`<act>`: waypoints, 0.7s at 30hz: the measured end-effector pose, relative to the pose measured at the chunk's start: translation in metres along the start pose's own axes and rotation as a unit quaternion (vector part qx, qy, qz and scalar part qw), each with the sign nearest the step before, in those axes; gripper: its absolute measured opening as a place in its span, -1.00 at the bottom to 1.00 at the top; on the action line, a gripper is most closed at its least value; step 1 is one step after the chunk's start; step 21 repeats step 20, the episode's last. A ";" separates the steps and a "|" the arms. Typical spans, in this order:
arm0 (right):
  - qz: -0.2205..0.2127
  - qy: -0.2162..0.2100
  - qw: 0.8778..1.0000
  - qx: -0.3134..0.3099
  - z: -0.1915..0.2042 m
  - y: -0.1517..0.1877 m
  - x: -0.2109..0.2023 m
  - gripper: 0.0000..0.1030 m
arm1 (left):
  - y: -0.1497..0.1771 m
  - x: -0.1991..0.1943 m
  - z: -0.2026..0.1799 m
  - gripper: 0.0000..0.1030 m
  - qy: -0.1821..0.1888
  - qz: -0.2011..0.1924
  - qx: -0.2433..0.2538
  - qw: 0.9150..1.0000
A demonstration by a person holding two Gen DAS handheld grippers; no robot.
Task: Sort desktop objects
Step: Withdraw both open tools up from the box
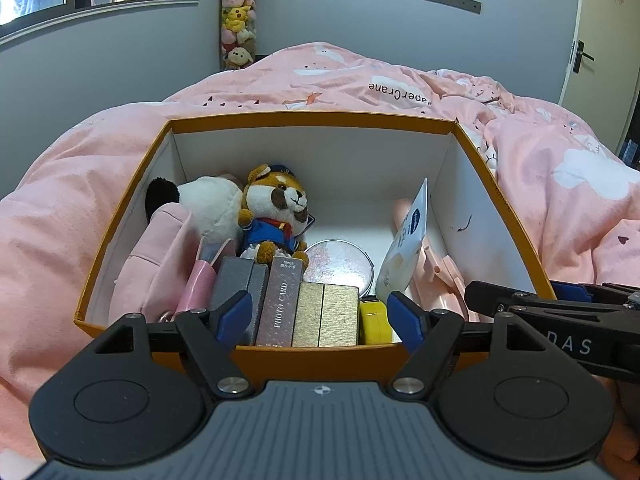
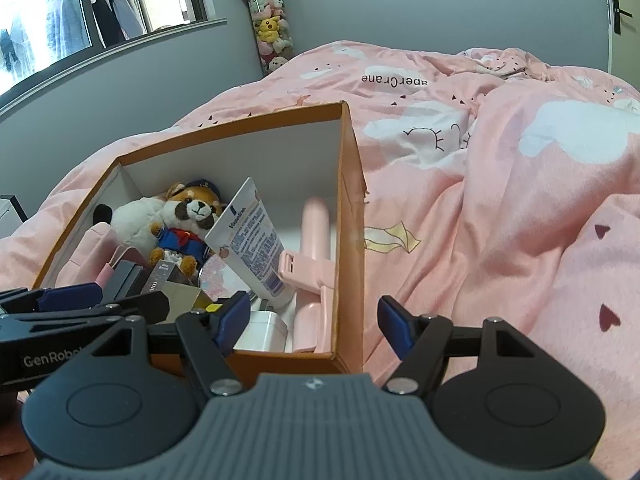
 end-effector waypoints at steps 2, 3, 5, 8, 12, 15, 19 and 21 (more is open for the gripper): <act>0.001 0.001 1.000 0.000 0.000 0.000 0.001 0.40 | 0.000 0.000 0.000 0.71 0.000 0.000 0.000 1.000; 0.001 0.001 1.000 0.000 0.000 0.000 0.001 0.40 | 0.000 0.000 0.000 0.71 0.000 0.000 0.000 1.000; 0.002 0.001 1.000 0.000 0.000 0.000 0.002 0.40 | 0.000 0.000 0.000 0.71 0.000 0.000 -0.001 1.000; 0.002 0.001 1.000 0.000 -0.001 0.000 0.002 0.40 | 0.000 0.000 0.000 0.72 -0.001 0.000 -0.001 1.000; 0.003 0.002 1.000 0.000 -0.001 0.000 0.002 0.40 | 0.001 0.001 -0.001 0.72 0.000 0.000 -0.001 1.000; 0.003 0.002 1.000 0.000 -0.001 0.000 0.002 0.40 | 0.001 0.001 0.000 0.73 0.000 0.000 -0.002 1.000; 0.002 0.002 1.000 0.001 -0.001 0.000 0.002 0.40 | 0.001 0.001 -0.001 0.73 0.000 0.001 -0.002 1.000; 0.001 0.002 1.000 0.002 -0.001 0.000 0.002 0.40 | 0.002 0.001 -0.001 0.73 0.000 0.001 -0.001 1.000</act>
Point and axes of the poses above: each gripper's, at about its wrist camera, not at the fingertips, and x roughly the way its jaws point, z to its left, y to its underside, the point moved 4 cm from there along x, roughly the way its jaws point, and after that the axes turned 3 degrees about x, right-handed, at the moved point
